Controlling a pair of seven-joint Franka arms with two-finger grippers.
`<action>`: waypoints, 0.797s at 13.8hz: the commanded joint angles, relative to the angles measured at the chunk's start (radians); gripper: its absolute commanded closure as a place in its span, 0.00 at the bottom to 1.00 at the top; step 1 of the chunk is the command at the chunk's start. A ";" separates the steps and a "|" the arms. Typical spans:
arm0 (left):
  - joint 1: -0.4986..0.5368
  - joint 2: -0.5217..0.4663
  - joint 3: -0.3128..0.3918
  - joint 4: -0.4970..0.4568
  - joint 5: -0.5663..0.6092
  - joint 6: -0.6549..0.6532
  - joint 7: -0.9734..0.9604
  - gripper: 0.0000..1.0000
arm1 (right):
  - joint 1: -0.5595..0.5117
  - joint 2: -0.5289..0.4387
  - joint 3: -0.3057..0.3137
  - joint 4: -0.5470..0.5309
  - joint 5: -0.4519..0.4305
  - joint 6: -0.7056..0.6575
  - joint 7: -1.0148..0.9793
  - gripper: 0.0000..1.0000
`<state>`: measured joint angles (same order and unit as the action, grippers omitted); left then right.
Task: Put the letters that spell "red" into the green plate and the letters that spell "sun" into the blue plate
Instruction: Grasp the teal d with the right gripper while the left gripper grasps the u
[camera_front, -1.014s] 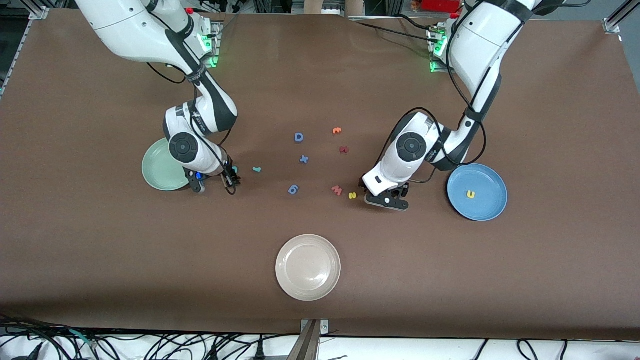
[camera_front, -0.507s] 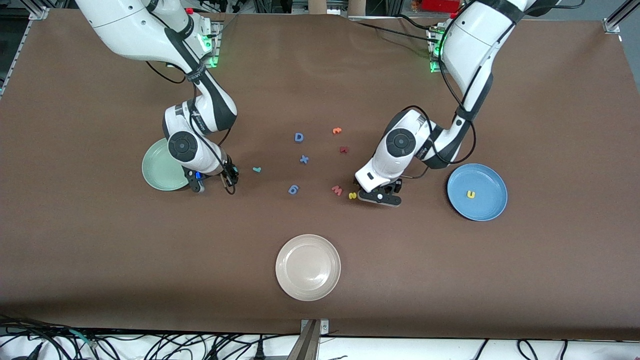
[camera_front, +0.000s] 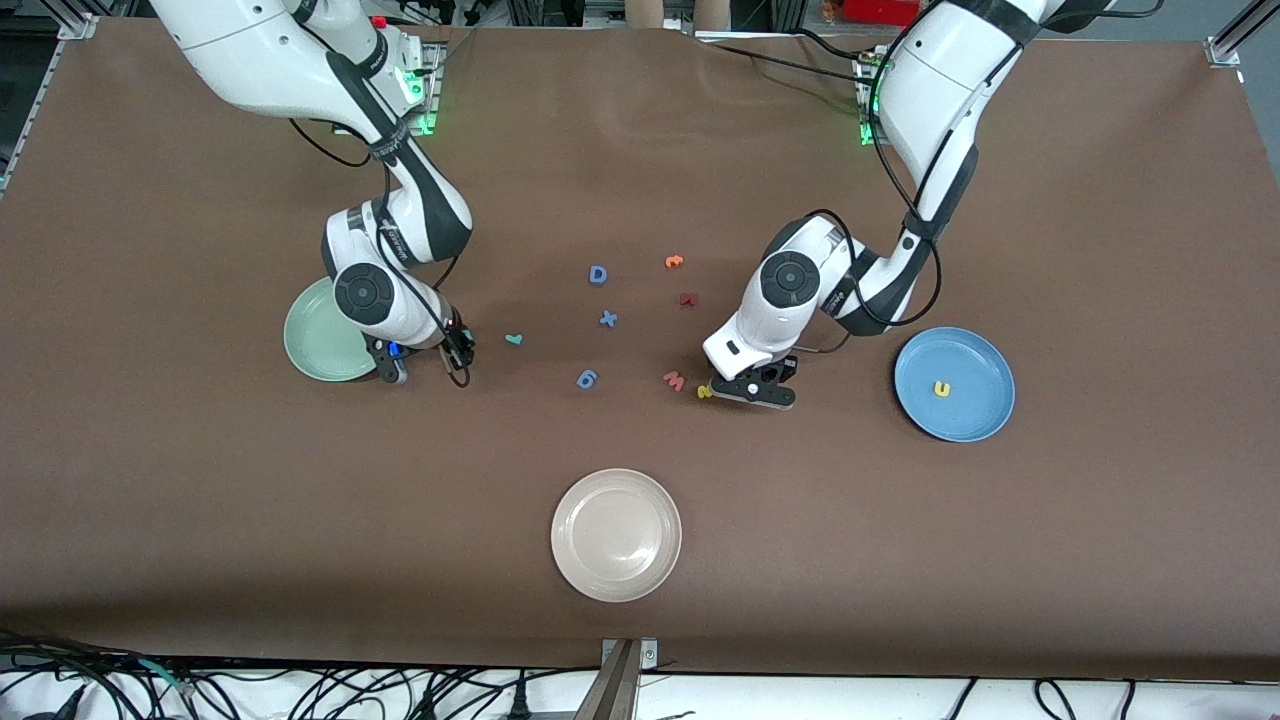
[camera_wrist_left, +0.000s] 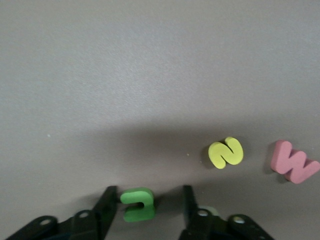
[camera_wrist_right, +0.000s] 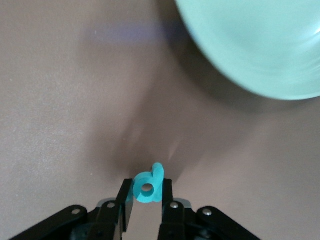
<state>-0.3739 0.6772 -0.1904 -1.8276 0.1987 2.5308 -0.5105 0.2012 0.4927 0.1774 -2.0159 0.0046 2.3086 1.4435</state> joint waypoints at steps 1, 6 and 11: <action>-0.007 0.002 0.008 -0.001 0.039 0.002 -0.040 0.68 | 0.003 -0.068 -0.039 0.031 0.000 -0.153 -0.078 0.83; -0.002 0.001 0.006 -0.001 0.041 0.000 -0.051 0.98 | 0.001 -0.137 -0.128 0.010 0.000 -0.279 -0.250 0.83; 0.104 -0.063 -0.003 0.030 0.024 -0.157 0.059 0.99 | 0.001 -0.181 -0.193 -0.099 0.000 -0.261 -0.357 0.83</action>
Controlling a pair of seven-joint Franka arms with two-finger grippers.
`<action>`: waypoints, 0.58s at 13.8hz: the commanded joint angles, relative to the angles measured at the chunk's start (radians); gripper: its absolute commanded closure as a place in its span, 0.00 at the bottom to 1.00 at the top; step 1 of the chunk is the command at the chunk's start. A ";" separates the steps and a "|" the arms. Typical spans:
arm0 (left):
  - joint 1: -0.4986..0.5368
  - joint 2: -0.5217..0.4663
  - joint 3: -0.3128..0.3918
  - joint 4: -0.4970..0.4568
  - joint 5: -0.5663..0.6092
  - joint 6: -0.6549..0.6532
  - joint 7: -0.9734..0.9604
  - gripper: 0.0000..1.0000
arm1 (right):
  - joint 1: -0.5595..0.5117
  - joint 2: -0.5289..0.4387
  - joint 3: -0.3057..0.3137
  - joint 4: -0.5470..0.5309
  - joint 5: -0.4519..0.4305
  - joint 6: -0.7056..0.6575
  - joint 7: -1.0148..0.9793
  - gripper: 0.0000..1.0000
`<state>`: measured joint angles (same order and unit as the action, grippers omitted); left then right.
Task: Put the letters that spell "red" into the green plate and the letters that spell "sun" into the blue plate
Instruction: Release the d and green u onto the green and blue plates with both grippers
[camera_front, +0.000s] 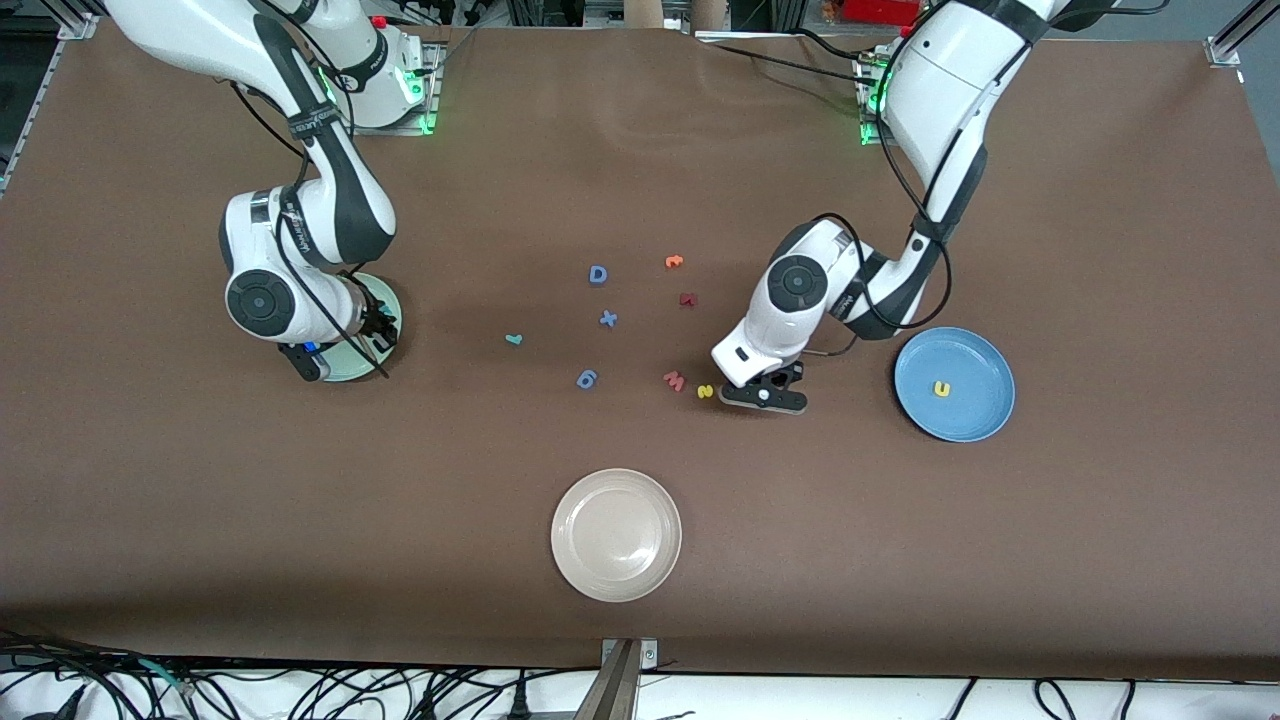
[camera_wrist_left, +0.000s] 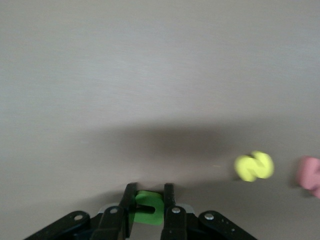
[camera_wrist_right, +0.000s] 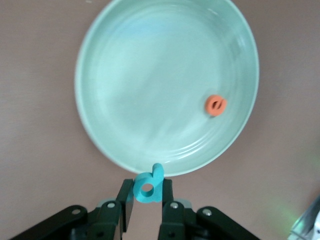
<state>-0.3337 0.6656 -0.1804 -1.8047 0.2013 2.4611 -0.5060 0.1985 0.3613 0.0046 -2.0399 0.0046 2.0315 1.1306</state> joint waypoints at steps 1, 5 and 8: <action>0.090 -0.066 -0.014 0.016 0.021 -0.140 0.081 0.99 | 0.004 -0.051 -0.029 -0.103 0.000 0.041 -0.063 0.83; 0.200 -0.073 -0.016 0.080 0.018 -0.306 0.226 0.98 | 0.002 -0.045 -0.044 -0.200 0.000 0.173 -0.097 0.83; 0.301 -0.073 -0.014 0.102 0.018 -0.373 0.403 0.98 | 0.001 -0.036 -0.051 -0.200 0.000 0.177 -0.104 0.82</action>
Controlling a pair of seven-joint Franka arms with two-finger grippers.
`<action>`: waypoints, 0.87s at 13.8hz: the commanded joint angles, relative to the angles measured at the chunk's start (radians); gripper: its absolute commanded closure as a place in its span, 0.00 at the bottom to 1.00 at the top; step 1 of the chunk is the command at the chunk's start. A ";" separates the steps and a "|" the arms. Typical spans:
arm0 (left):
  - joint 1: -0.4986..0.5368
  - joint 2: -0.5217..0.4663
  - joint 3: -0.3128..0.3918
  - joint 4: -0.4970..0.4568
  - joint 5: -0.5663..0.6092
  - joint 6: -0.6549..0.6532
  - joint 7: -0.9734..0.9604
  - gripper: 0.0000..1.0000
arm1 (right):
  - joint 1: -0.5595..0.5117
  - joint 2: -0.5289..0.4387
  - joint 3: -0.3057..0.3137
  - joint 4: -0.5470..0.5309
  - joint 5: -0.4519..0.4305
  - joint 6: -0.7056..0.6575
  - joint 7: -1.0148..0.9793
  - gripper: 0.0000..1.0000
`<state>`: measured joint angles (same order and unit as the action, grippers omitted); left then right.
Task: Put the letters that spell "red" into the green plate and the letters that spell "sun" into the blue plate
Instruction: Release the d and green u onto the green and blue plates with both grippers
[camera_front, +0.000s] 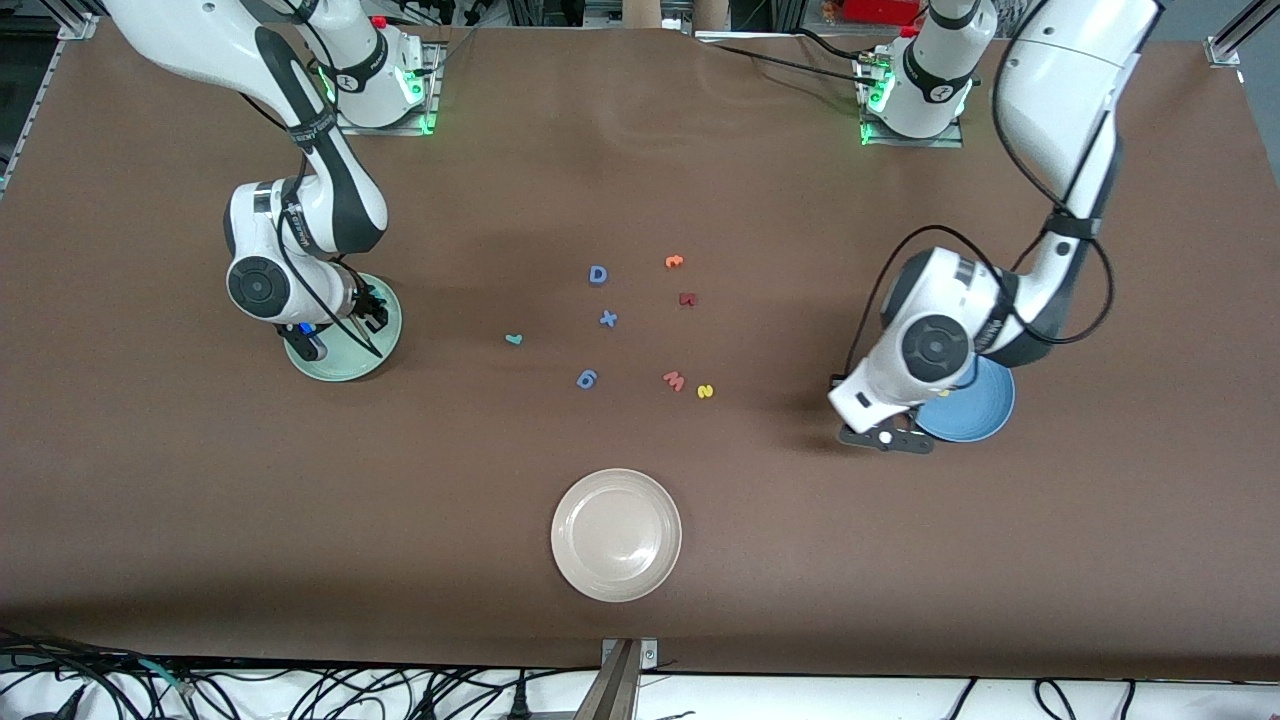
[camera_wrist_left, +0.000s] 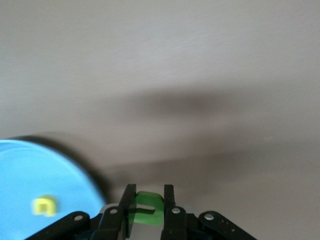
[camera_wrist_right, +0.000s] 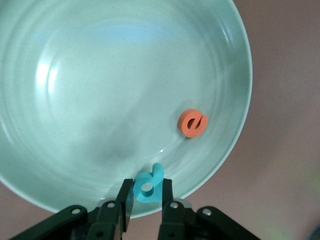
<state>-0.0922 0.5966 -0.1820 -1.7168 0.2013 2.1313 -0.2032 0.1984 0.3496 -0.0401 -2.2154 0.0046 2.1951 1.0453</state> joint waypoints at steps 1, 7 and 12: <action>0.084 -0.005 -0.011 0.014 0.018 -0.045 0.138 0.97 | 0.001 -0.021 -0.006 -0.024 0.000 0.014 -0.018 0.75; 0.147 0.005 -0.005 0.013 0.032 -0.045 0.288 0.00 | 0.004 -0.030 0.005 -0.004 0.006 0.002 0.005 0.02; 0.097 0.000 -0.014 0.016 0.018 -0.060 0.144 0.00 | 0.012 -0.018 0.130 0.083 0.014 0.000 0.235 0.02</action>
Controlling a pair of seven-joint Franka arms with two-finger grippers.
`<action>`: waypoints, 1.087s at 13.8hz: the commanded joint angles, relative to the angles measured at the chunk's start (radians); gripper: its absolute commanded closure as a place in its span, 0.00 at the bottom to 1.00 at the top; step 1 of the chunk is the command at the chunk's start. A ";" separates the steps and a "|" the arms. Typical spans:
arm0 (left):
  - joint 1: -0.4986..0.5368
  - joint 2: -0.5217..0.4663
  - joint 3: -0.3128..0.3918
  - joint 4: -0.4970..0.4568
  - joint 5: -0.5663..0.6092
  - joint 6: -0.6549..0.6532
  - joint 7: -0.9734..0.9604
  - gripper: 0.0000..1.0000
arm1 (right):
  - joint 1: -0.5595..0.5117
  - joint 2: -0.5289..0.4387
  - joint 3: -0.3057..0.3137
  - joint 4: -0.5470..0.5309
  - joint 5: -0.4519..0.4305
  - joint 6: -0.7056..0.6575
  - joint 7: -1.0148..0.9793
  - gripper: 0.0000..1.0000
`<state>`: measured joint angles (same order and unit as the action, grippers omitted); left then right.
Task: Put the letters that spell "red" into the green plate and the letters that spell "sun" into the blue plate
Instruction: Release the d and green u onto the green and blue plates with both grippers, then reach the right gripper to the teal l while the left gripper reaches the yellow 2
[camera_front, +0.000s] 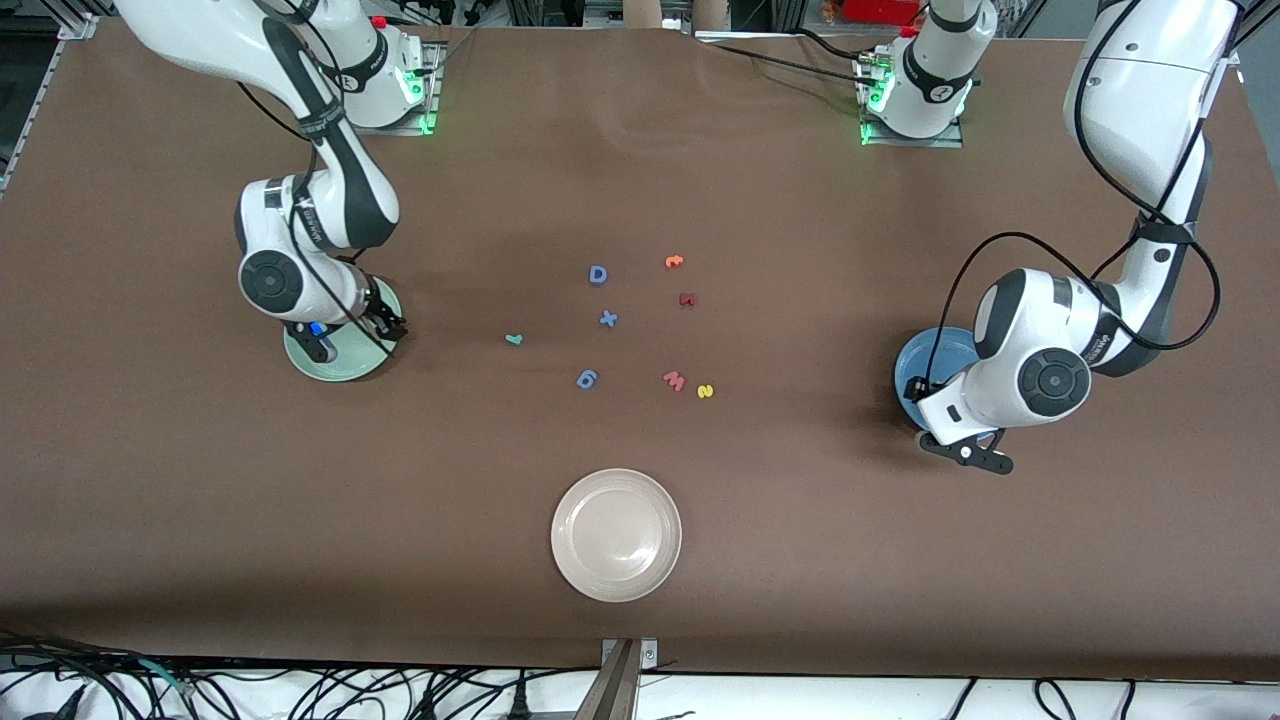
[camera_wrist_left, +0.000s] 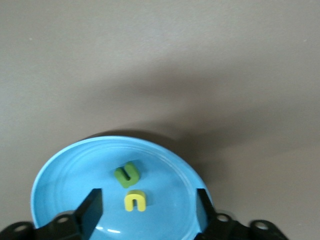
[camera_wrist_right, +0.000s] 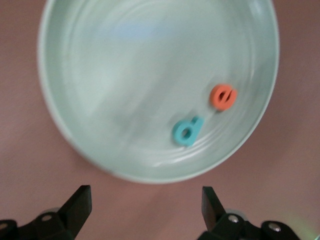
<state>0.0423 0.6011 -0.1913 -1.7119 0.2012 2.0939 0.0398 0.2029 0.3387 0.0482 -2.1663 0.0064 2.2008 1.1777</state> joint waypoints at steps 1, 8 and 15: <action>-0.070 -0.004 -0.005 0.011 0.018 -0.023 -0.180 0.00 | 0.015 0.006 0.065 0.058 0.014 -0.006 0.158 0.02; -0.274 0.043 -0.010 0.083 -0.171 0.038 -0.449 0.00 | 0.119 0.141 0.097 0.221 0.018 0.007 0.465 0.02; -0.424 0.123 -0.004 0.081 -0.157 0.273 -0.684 0.00 | 0.165 0.226 0.099 0.252 0.018 0.123 0.695 0.03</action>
<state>-0.3562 0.6884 -0.2101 -1.6663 0.0540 2.3573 -0.6030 0.3479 0.5380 0.1496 -1.9417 0.0092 2.3069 1.8353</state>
